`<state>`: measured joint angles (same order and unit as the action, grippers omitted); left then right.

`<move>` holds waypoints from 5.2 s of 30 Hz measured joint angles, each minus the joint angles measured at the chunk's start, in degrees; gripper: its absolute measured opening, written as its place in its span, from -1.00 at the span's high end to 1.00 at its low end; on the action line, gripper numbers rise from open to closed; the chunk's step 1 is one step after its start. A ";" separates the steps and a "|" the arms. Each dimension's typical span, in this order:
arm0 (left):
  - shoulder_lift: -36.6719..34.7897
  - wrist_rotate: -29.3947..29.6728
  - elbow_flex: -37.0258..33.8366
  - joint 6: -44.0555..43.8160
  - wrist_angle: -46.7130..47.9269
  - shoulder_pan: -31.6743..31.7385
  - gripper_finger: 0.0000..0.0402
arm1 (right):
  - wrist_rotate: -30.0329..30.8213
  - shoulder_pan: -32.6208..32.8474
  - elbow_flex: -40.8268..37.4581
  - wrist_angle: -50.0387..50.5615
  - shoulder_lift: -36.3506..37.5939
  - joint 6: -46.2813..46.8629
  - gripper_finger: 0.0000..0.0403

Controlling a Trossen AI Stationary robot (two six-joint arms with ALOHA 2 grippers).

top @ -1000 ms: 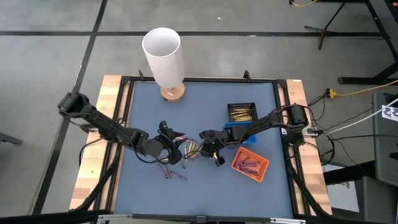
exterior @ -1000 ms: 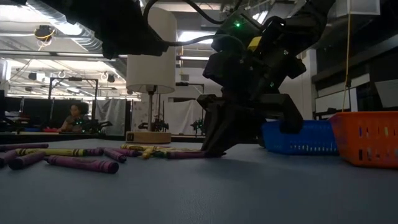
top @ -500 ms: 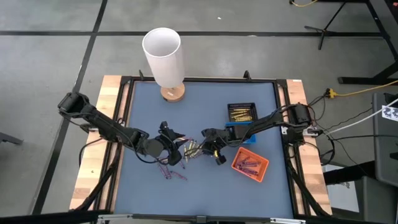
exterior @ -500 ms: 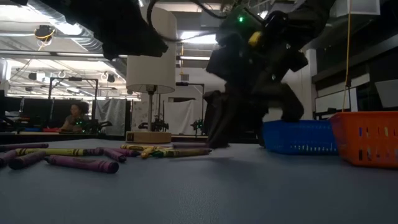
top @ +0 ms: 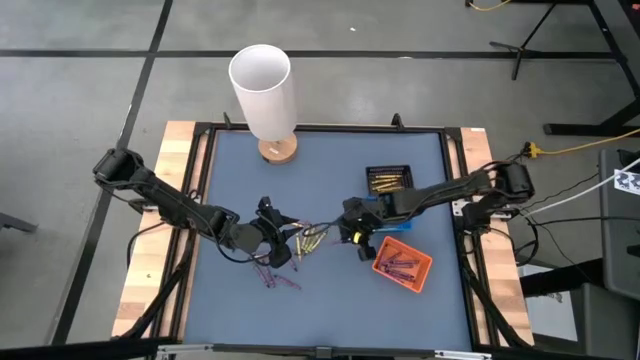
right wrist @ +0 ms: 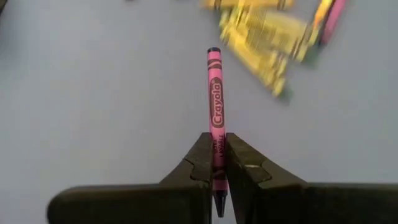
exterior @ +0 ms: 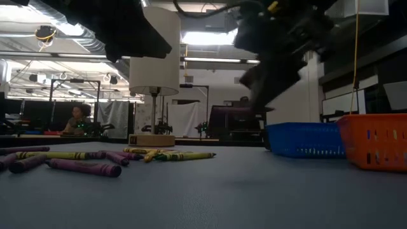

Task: Sort crayons
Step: Put the purple crayon into the orange bin, then put the green crayon into the blue bin

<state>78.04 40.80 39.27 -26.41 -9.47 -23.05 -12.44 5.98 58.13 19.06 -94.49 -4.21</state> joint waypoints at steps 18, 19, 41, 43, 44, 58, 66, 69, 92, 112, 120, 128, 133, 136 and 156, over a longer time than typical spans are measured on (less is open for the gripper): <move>0.00 0.02 0.00 0.00 1.44 0.04 0.50 | -15.99 0.63 0.07 23.94 9.23 16.02 0.88; 0.00 0.02 0.02 0.00 1.40 0.04 0.50 | -16.07 0.97 0.07 24.83 9.60 15.99 0.88; 0.00 0.00 0.04 0.00 2.60 0.04 0.50 | 4.95 18.77 0.07 41.56 10.68 26.63 0.88; 0.00 0.01 0.04 0.00 2.58 0.04 0.50 | 5.64 19.32 0.07 41.54 10.68 26.78 0.88; 0.00 0.01 0.04 0.00 2.58 0.04 0.50 | 5.83 19.28 0.07 41.52 10.68 26.78 0.88; 0.34 -2.67 0.04 -0.37 1.85 0.29 0.43 | 5.82 19.15 0.07 41.03 10.68 26.89 0.39; 6.77 -4.96 0.02 -0.38 -7.43 1.05 0.25 | 5.80 19.15 0.07 41.04 10.68 26.47 0.28; 10.60 -5.88 0.02 -0.38 -11.56 1.52 0.21 | 5.80 19.15 0.07 41.04 10.66 26.45 0.29; 30.42 -6.54 8.35 7.48 -17.04 2.43 0.30 | 5.80 19.15 0.07 40.78 10.65 26.36 0.29; 35.69 -6.15 8.44 2.67 -13.36 2.91 0.30 | 5.83 19.12 0.09 40.38 10.63 26.36 0.29; 35.67 -6.47 8.48 2.44 -12.41 2.91 0.36 | 5.91 19.12 0.09 40.10 10.63 26.37 0.29; 35.62 -8.10 8.48 1.44 -12.22 2.95 0.57 | 5.94 19.13 0.09 39.91 10.63 26.36 0.29; 35.54 -8.69 8.56 1.27 -12.01 2.91 0.65 | 5.96 19.14 0.09 39.79 10.63 26.38 0.29; 35.54 -9.93 8.63 1.24 -11.95 3.05 0.69 | 5.96 19.12 0.09 39.70 10.63 26.38 0.29; 35.57 -11.62 8.52 1.25 -14.02 4.00 0.94 | 5.96 19.13 0.09 39.55 10.65 26.36 0.29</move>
<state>113.61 29.17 47.79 -25.16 -23.49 -19.05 -6.48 25.10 58.22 58.61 -83.83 22.15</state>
